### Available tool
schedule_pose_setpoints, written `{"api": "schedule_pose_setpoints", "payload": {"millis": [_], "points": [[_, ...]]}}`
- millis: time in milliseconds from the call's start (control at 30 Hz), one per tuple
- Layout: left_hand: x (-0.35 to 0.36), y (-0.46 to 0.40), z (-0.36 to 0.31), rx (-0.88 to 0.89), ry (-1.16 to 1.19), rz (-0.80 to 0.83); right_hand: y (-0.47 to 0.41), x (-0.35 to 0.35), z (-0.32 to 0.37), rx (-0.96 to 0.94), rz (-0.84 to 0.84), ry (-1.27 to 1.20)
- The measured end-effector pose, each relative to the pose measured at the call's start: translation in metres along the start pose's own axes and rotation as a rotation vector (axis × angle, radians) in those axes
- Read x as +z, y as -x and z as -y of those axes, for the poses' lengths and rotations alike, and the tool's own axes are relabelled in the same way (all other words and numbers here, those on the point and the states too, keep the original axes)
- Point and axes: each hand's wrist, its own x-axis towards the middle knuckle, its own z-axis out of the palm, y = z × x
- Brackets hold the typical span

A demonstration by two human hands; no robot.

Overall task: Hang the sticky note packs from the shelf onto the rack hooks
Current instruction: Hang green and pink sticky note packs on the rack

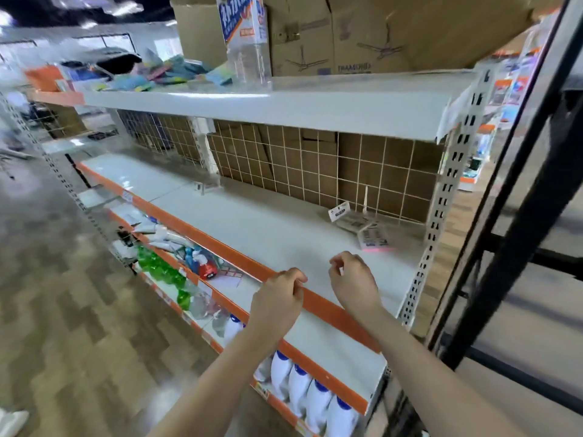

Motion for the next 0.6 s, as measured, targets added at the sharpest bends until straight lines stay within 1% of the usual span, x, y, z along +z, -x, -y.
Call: {"api": "schedule_pose_setpoints", "payload": {"millis": [100, 200, 333, 500, 600], "points": [[0.009, -0.024, 0.011, 0.023, 0.007, 0.016, -0.024, 0.009, -0.004, 0.057, -0.023, 0.028], [0.023, -0.046, 0.015, 0.049, 0.036, 0.048, -0.042, 0.016, -0.011, 0.094, -0.083, 0.137], [0.041, -0.077, 0.01, 0.127, 0.038, 0.081, -0.065, 0.02, -0.025, 0.128, -0.145, 0.228], [0.058, -0.12, 0.001, 0.237, 0.05, 0.116, -0.093, 0.02, -0.043, 0.191, -0.074, 0.301], [0.067, -0.151, -0.001, 0.303, 0.053, 0.167, -0.109, 0.019, -0.056, 0.194, -0.075, 0.388]]}}
